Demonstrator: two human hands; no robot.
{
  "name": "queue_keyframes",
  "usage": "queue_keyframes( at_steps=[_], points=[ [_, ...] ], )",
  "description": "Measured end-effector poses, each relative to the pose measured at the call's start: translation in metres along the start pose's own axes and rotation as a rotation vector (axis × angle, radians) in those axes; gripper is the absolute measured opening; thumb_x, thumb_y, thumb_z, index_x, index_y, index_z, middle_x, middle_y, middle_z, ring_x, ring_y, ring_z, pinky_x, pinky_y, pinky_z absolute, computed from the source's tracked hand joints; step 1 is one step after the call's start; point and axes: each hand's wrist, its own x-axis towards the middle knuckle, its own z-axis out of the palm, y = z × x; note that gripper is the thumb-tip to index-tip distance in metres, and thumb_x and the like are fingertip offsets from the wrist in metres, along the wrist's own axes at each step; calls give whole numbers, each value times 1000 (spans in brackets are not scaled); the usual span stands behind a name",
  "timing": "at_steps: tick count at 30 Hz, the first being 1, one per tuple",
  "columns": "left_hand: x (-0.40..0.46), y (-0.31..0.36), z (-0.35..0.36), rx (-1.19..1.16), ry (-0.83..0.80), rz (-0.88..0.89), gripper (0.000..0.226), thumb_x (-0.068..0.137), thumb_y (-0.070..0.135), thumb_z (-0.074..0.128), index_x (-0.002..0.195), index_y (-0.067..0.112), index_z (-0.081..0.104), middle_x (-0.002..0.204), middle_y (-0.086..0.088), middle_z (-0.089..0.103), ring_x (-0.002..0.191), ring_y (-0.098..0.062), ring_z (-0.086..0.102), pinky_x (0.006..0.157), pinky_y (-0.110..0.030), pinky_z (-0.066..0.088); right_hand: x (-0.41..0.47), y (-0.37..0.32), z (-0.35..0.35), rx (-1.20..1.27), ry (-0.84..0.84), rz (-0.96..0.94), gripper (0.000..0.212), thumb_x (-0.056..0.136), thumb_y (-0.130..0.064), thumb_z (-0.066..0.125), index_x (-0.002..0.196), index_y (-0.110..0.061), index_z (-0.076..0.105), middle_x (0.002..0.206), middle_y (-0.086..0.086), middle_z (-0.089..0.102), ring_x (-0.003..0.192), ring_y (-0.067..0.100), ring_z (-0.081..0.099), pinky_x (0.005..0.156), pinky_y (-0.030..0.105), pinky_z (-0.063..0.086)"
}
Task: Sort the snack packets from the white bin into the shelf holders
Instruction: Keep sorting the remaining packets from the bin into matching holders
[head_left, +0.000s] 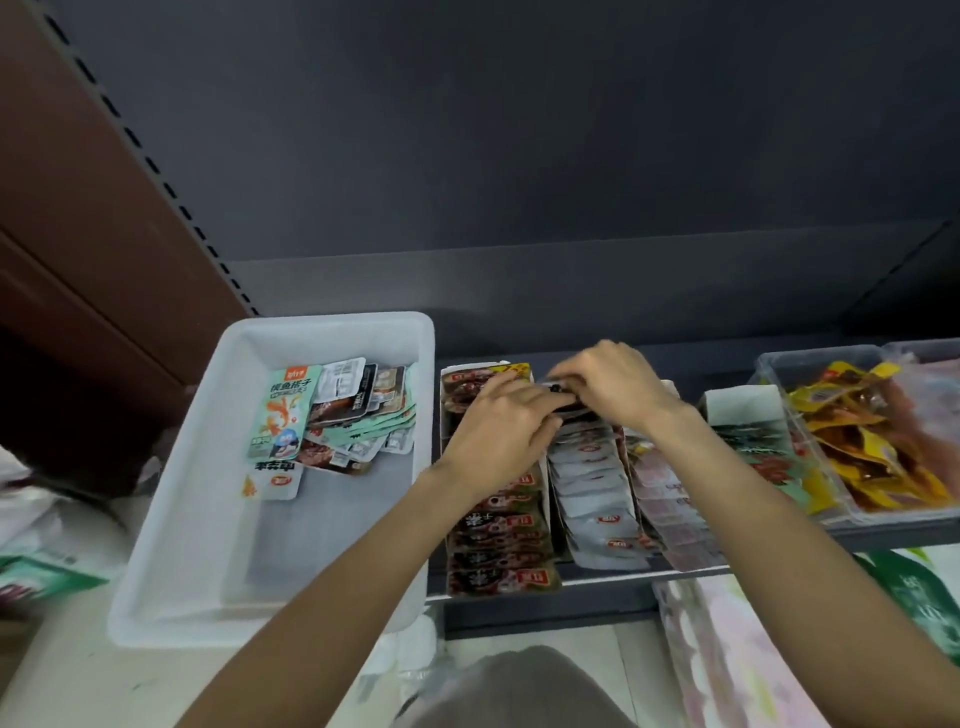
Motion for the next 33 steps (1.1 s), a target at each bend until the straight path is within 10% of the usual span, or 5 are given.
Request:
queue_keyframes(
  at_steps=[10,16,22,28,33],
  points=[
    [-107,-99,-63,-42,284,-439,25,84,16,55,104,14,71,100,0,71,88,-21,65,81,-34,52,-11,-81,-17,375,379,-27,37,91,-10,58,126,-21,60,129,-4,57,119,17,48,95,30,41],
    [-142,-156,-71,-63,138,-862,53,75,14,75,125,12,58,126,-12,58,117,-31,50,95,-34,38,47,-188,30,503,18,-157,28,92,-16,55,117,-23,64,122,-5,62,111,13,55,91,29,42],
    [-154,-196,-49,82,-306,-976,76,89,34,59,148,11,18,156,-8,19,140,-25,23,109,-36,30,110,-238,101,734,-290,129,33,88,-8,55,121,-8,61,116,9,66,108,22,61,95,37,47],
    [-170,-186,-48,76,-322,-846,53,99,34,40,147,17,27,157,-5,19,138,-22,32,105,-32,33,133,-252,139,793,-218,347,19,88,-26,60,81,-10,65,81,6,67,85,29,67,77,44,55],
    [-182,-181,-63,-126,-324,-782,66,88,37,58,146,22,30,155,0,24,142,-21,22,114,-34,23,131,-257,150,620,-152,402,26,89,-26,63,107,-9,58,108,4,69,94,22,65,69,28,47]
  ],
)
